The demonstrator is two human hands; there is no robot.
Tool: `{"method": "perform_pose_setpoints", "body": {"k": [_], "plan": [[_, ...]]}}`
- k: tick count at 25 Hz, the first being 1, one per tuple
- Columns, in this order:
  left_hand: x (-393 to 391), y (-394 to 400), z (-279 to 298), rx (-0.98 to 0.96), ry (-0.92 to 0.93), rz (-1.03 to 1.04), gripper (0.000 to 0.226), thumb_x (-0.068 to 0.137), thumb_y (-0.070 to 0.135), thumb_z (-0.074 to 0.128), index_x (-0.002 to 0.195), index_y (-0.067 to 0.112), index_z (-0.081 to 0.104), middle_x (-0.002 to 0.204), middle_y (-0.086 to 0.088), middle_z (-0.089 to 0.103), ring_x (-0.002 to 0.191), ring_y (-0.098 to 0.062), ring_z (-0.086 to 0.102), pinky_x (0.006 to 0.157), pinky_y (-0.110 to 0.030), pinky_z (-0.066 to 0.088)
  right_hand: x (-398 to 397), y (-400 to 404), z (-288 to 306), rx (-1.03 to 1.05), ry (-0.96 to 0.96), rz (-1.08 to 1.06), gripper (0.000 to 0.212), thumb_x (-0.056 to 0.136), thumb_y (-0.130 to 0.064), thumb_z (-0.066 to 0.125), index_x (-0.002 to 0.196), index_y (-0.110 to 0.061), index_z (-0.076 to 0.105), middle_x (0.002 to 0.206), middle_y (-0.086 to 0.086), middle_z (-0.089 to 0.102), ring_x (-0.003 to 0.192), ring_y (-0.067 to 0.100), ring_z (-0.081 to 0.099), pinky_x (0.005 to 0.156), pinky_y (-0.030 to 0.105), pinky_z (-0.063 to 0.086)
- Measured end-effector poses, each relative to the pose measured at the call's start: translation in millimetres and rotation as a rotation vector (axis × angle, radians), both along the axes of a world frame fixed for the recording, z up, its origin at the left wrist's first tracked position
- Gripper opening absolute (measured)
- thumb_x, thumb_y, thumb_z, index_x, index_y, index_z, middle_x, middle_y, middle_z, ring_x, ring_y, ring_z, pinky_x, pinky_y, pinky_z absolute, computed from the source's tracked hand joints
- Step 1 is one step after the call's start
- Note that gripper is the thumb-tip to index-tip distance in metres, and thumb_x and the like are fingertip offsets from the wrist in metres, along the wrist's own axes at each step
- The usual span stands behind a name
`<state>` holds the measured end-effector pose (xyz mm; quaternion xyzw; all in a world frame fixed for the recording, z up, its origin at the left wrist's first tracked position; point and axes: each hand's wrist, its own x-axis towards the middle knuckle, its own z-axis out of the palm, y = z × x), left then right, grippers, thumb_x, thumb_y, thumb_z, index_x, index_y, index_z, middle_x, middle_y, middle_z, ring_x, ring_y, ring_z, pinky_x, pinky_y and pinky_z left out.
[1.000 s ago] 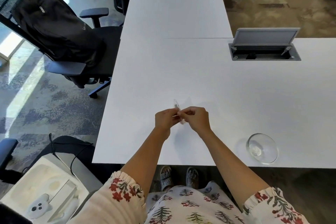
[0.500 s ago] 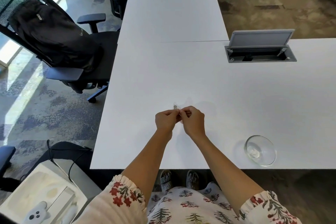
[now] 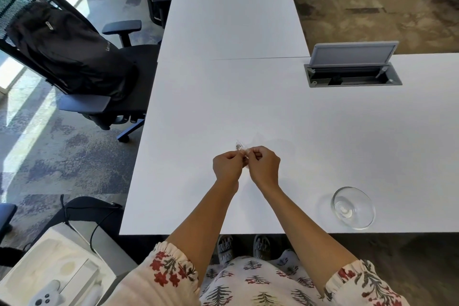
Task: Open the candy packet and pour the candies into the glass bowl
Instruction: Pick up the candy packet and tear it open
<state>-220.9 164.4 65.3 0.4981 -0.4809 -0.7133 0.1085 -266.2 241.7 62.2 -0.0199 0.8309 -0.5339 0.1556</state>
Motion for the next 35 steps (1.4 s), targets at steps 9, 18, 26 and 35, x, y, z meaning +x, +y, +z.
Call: {"method": "perform_pose_setpoints", "body": {"k": [9,18,26,35], "plan": [[-4.4,3.7,2.2,-0.007,-0.028,0.003,0.011,0.090,-0.002,0.068,0.092,-0.009,0.076,0.096,-0.026,0.078,0.093,-0.035,0.079,0.092,-0.042,0.063,0.1,-1.7,-0.5,-0.021,-0.018,-0.060,0.014,0.093,-0.008,0.061,0.088,-0.003,0.074,0.084,0.008,0.076,0.080,0.024,0.074,0.080,0.040,0.060],[-3.9,6.6,9.3,-0.003,-0.042,0.015,0.015,0.090,-0.007,0.062,0.085,-0.004,0.075,0.086,-0.022,0.077,0.091,-0.038,0.078,0.090,-0.043,0.064,-6.0,-1.2,-0.9,-0.057,-0.147,-0.198,0.017,0.090,-0.011,0.066,0.077,-0.019,0.072,0.077,-0.002,0.074,0.073,0.014,0.071,0.063,0.020,0.054],[-7.3,-3.9,20.2,-0.192,-0.104,-0.110,0.019,0.078,0.004,0.067,0.071,-0.013,0.072,0.076,-0.027,0.076,0.077,-0.038,0.079,0.084,-0.049,0.065,-13.1,12.0,-0.3,0.036,0.077,0.048,0.009,0.090,-0.016,0.072,0.085,-0.009,0.076,0.076,-0.005,0.074,0.072,0.007,0.070,0.067,0.020,0.053],[-9.6,-20.2,24.5,-0.488,-0.349,-0.320,0.018,0.067,0.021,0.064,0.062,0.004,0.062,0.060,-0.014,0.055,0.058,-0.021,0.049,0.059,-0.031,0.045,-34.4,34.4,0.9,0.248,0.173,0.071,0.009,0.079,-0.008,0.069,0.086,-0.008,0.073,0.077,0.003,0.073,0.072,0.017,0.068,0.066,0.024,0.051]]}}
